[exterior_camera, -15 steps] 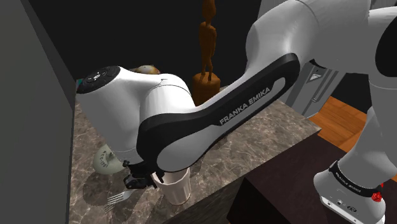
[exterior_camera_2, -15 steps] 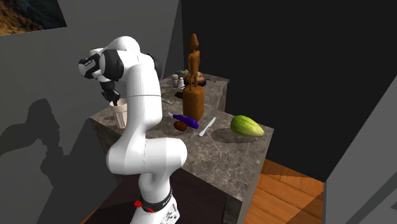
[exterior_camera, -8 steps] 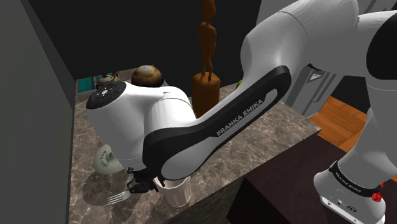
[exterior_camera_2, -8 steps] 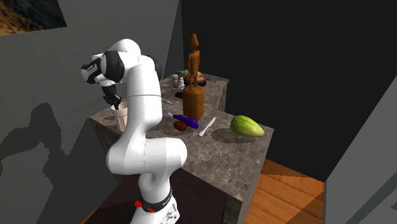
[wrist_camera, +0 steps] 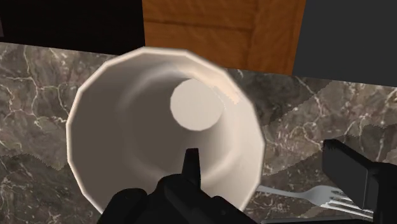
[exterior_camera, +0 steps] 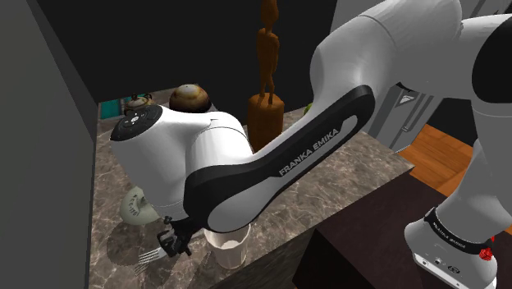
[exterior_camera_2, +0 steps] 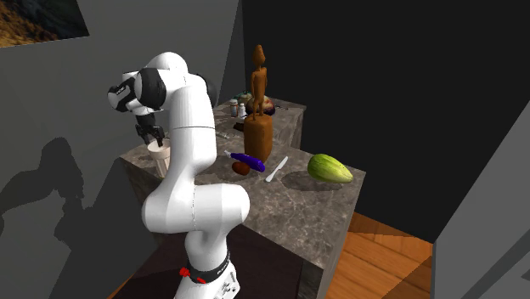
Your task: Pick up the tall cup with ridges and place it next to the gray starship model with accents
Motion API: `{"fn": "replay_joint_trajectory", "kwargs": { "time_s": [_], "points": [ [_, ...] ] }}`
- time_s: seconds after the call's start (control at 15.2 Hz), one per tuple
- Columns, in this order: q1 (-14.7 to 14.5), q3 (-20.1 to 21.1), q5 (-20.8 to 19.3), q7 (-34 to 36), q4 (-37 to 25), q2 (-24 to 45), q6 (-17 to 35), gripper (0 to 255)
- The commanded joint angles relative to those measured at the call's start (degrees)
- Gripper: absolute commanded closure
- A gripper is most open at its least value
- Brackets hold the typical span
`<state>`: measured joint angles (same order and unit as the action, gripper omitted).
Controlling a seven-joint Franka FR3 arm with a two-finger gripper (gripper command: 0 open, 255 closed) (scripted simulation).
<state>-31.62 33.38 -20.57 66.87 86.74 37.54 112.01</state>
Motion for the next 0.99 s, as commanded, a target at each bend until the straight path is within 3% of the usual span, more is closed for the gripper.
{"fn": "replay_joint_trajectory", "kwargs": {
  "time_s": [0.0, 0.13, 0.4, 0.92],
  "points": [
    [0.0, 0.0, 0.0, 0.0, 0.0, 0.0, 0.0, 0],
    [0.0, 0.0, 0.0, 0.0, 0.0, 0.0, 0.0, 0],
    [-0.3, 0.9, 1.4, -1.0, -4.8, -1.8, -6.2, 0],
    [-0.3, 0.9, 1.4, -1.0, -4.8, -1.8, -6.2, 0]
  ]
}}
